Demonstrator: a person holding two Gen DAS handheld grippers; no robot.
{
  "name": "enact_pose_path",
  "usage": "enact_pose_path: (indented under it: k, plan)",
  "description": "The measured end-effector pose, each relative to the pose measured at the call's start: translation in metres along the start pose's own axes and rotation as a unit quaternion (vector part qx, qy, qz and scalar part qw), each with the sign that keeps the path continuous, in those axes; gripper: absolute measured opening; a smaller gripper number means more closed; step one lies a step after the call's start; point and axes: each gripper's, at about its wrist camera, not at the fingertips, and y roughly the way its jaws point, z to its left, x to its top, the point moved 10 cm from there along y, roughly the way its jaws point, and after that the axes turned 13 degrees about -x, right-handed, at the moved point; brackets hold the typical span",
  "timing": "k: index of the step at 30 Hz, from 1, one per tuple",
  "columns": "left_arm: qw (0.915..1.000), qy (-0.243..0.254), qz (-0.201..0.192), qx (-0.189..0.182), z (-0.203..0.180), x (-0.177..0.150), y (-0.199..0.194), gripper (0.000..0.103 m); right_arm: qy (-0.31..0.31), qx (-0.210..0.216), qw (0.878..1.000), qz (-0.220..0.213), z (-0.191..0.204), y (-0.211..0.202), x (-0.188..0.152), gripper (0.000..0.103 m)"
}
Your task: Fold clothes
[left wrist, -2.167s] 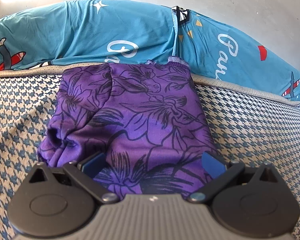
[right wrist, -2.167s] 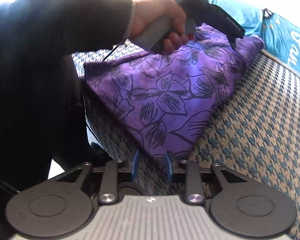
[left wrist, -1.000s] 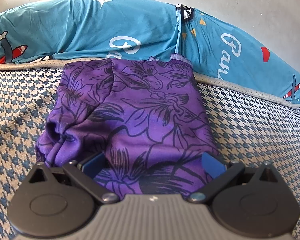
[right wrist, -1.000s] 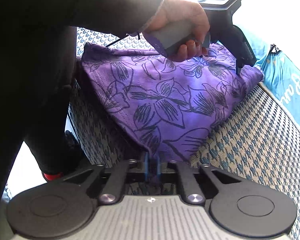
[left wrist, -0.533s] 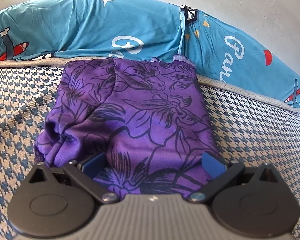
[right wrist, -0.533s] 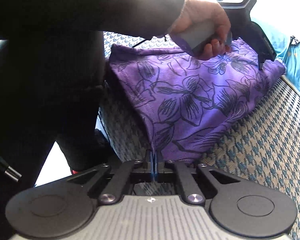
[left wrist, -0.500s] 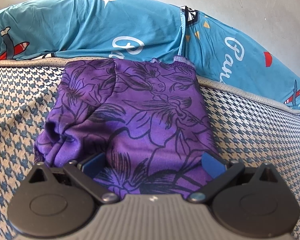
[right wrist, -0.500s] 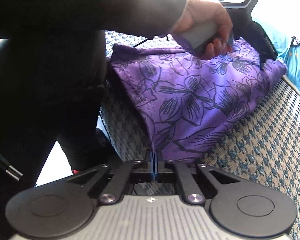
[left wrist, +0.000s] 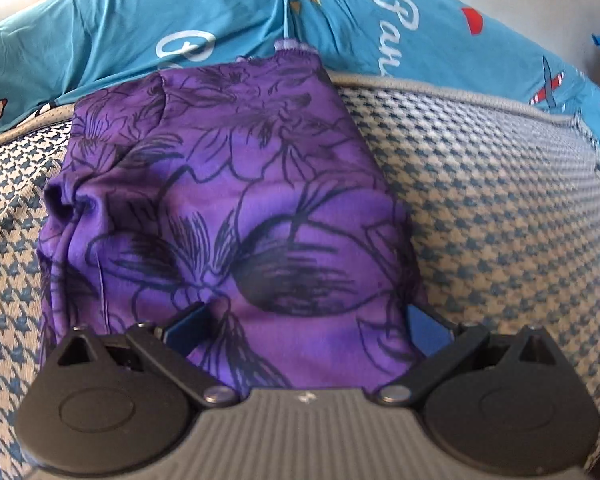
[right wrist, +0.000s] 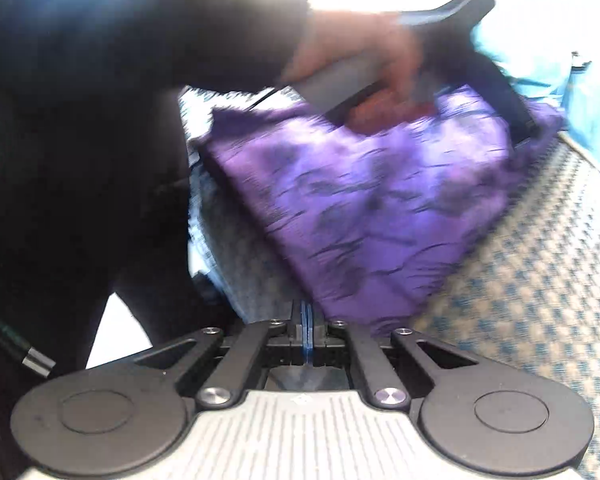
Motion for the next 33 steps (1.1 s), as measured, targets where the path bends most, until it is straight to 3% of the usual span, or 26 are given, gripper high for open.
enact_pose_path:
  k: [4,13,17,22,27,30,33]
  plan:
    - [0.9985,0.04,0.034,0.018,-0.005,-0.025,0.003,0.103,0.035,-0.015,0.999,-0.005,-0.037,-0.004,0.015,0.004]
    - [0.9982,0.021,0.05,0.026,-0.007,-0.054,-0.024,0.103,0.115,-0.063,0.991,-0.027,-0.143,0.012,0.059,0.005]
    - [0.9982,0.031,0.046,0.023,-0.013,-0.059,-0.032,0.103,0.164,-0.06,0.984,-0.035,-0.178,0.035,0.079,0.013]
    - [0.9977,0.041,0.054,-0.005,-0.017,-0.062,-0.04,0.103,0.185,-0.064,0.98,-0.028,-0.192,0.068,0.094,0.013]
    - [0.9994,0.022,0.004,-0.028,-0.012,-0.049,-0.059,0.103,0.186,-0.053,0.981,-0.03,-0.185,0.083,0.105,0.013]
    - [0.9997,0.013,-0.02,0.009,0.004,-0.036,-0.064,0.103,0.192,-0.041,0.98,-0.028,-0.179,0.091,0.111,0.013]
    - [0.9987,-0.035,-0.033,0.017,0.025,-0.026,-0.062,0.103,0.198,-0.027,0.979,-0.026,-0.173,0.1,0.119,0.013]
